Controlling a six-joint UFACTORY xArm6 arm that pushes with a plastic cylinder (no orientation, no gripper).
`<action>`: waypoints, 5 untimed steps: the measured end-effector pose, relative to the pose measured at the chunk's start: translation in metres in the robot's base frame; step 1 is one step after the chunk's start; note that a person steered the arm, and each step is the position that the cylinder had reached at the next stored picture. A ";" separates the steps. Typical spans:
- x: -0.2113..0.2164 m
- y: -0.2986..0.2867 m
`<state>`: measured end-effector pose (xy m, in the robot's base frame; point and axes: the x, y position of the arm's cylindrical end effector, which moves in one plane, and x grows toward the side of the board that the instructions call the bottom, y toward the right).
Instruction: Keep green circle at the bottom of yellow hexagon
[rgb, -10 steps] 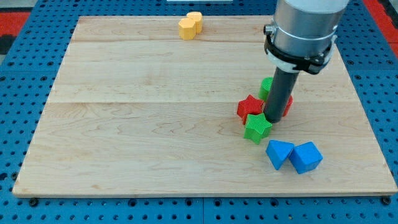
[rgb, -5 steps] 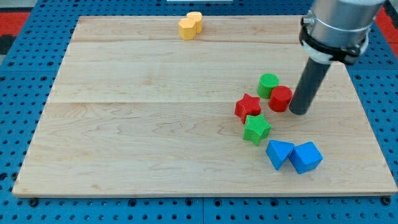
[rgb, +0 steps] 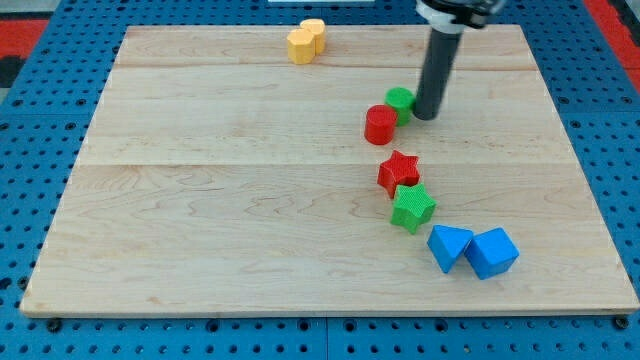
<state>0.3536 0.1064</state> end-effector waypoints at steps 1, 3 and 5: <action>-0.010 -0.047; -0.006 -0.061; -0.006 -0.121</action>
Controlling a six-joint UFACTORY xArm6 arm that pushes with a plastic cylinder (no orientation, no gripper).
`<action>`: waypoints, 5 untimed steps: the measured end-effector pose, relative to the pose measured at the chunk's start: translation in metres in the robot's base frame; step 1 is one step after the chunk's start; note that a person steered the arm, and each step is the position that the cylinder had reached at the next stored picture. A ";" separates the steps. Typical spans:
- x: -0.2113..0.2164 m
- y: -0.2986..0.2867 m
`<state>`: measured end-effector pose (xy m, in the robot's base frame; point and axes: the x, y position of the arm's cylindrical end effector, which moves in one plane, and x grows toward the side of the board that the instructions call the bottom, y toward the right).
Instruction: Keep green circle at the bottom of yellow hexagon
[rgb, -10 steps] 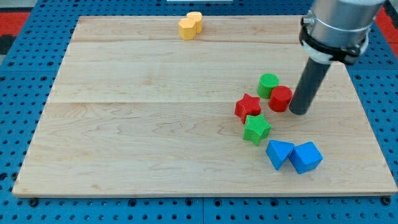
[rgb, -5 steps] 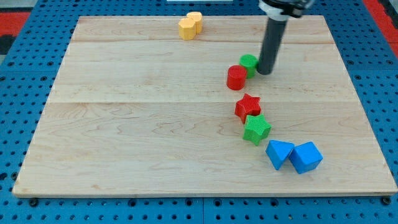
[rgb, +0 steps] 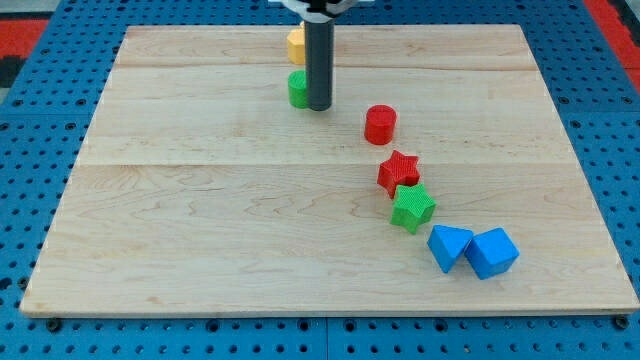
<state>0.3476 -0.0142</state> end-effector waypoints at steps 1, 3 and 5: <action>-0.011 -0.020; -0.013 -0.023; -0.004 -0.066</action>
<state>0.3440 -0.0805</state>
